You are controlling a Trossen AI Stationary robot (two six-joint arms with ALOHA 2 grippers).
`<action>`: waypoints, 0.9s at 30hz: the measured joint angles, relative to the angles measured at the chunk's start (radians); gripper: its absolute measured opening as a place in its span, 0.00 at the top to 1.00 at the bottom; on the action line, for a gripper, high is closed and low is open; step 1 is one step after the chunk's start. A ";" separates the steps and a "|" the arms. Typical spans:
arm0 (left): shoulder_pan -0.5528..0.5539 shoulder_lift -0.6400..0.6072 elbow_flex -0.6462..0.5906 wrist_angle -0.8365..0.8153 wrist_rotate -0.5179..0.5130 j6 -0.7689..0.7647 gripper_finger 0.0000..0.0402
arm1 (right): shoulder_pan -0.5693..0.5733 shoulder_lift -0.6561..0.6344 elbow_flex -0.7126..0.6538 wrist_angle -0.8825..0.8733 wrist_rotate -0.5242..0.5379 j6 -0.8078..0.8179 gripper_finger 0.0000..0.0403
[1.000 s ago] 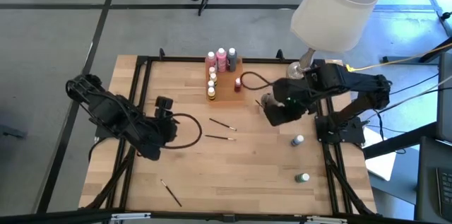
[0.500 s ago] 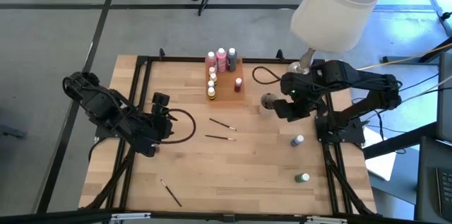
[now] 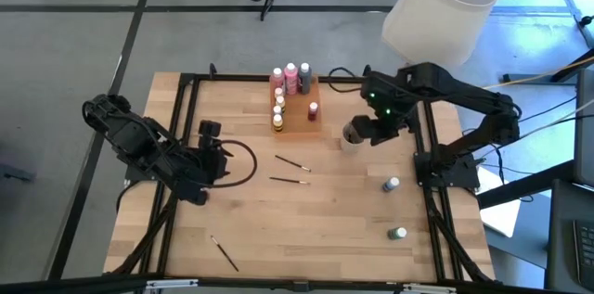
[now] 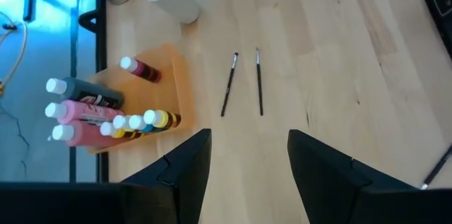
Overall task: Pick & Place Paint Supplies
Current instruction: Put the black paint brush into the light brown cup
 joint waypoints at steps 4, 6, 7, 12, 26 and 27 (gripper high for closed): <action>0.000 -0.002 0.000 0.000 -0.036 -0.019 0.54 | -0.009 0.002 -0.056 -0.002 -0.067 -0.038 1.00; 0.000 -0.002 0.000 0.000 -0.052 -0.030 0.54 | -0.009 0.002 -0.090 -0.003 -0.084 -0.058 1.00; 0.000 -0.002 0.000 0.000 -0.058 -0.036 0.54 | -0.009 0.002 -0.101 -0.003 -0.086 -0.068 1.00; 0.000 -0.002 0.000 0.000 -0.099 -0.037 0.54 | -0.039 0.000 -0.141 -0.003 -0.098 -0.110 1.00; 0.000 -0.003 0.000 0.000 -0.111 -0.109 0.54 | -0.136 0.001 -0.148 -0.002 -0.111 -0.186 1.00; 0.000 -0.003 0.000 0.000 -0.110 -0.116 0.54 | -0.138 0.004 -0.148 -0.003 -0.113 -0.187 1.00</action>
